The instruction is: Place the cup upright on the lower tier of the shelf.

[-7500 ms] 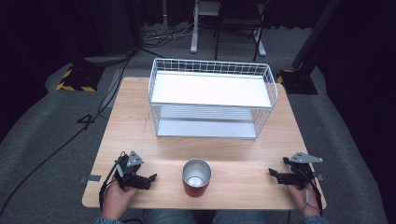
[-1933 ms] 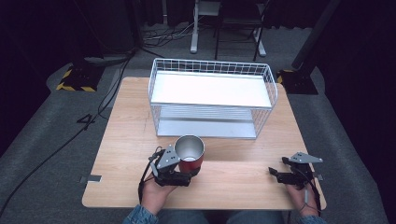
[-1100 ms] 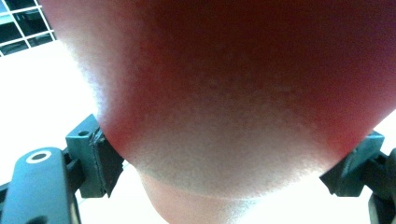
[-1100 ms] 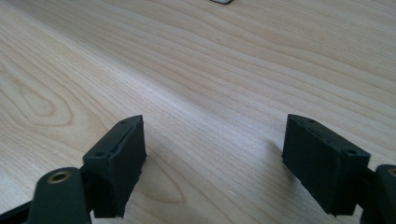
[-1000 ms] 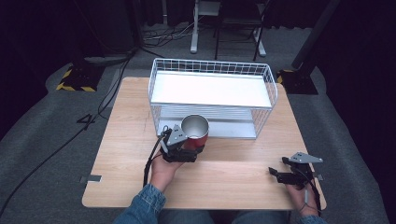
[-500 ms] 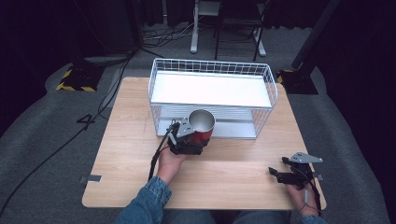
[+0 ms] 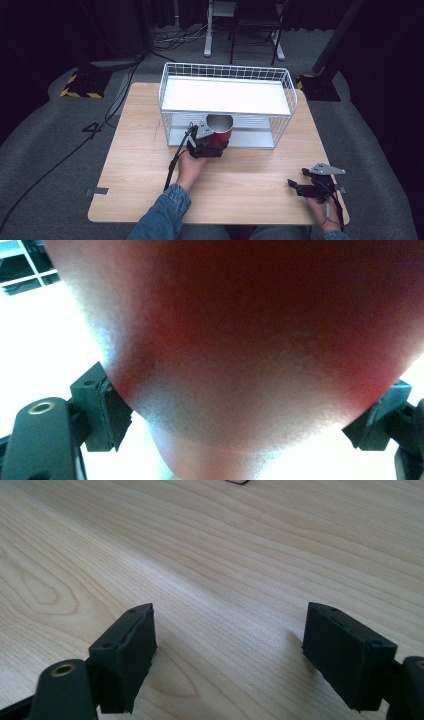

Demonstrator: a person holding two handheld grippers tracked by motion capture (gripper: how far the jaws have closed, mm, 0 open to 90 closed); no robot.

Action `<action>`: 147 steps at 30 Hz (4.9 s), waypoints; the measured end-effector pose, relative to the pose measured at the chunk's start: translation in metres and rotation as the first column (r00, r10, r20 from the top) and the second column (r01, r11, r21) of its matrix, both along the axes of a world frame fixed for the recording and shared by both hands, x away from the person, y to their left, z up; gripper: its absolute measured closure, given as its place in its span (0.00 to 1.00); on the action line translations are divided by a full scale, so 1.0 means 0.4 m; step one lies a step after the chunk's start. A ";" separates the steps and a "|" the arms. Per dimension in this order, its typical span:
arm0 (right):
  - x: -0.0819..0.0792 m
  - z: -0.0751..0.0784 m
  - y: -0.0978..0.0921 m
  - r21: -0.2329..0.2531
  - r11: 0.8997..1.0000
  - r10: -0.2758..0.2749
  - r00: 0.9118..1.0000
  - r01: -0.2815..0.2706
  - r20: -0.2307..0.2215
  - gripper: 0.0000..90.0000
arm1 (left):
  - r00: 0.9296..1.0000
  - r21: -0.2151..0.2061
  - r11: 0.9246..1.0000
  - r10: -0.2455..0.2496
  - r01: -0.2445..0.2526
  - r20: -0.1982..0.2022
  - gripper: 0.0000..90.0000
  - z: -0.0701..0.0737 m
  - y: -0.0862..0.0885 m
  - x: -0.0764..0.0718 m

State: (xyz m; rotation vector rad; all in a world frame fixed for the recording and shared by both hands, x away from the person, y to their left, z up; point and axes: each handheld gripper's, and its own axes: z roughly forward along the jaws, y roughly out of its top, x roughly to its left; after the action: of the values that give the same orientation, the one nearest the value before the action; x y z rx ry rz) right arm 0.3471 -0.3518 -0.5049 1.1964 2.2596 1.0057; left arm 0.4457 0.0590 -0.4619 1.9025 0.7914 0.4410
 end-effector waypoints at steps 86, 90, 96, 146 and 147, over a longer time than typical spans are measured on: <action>0.001 0.000 0.017 -0.007 0.999 0.035 0.999 -0.035 0.008 0.23 | 0.997 -0.132 0.989 0.061 -0.067 -0.044 0.00 0.065 0.135 -0.112; 0.001 0.000 0.017 -0.007 0.999 0.032 0.999 -0.032 0.008 0.23 | 0.998 -0.137 0.989 0.060 -0.063 -0.028 0.00 0.080 0.149 -0.136; 0.003 0.000 0.016 -0.003 0.999 0.033 0.999 -0.033 0.002 0.23 | 0.999 -0.099 0.994 0.051 -0.051 -0.006 0.00 0.103 0.181 -0.190; -0.003 0.000 0.021 -0.007 0.998 0.063 0.998 -0.063 0.005 0.23 | 0.963 0.179 0.983 0.092 -0.047 -0.253 0.00 -0.078 0.364 -0.347; -0.003 0.000 0.021 -0.007 0.998 0.063 0.998 -0.063 0.005 0.23 | 0.962 0.189 0.981 0.097 -0.049 -0.257 0.00 -0.083 0.364 -0.346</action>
State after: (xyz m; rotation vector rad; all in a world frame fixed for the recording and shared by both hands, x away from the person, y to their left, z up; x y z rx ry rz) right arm 0.3460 -0.3436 -0.5048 1.1246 2.3079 1.0224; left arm 0.3074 0.2044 -0.4952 2.1363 1.0294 0.3148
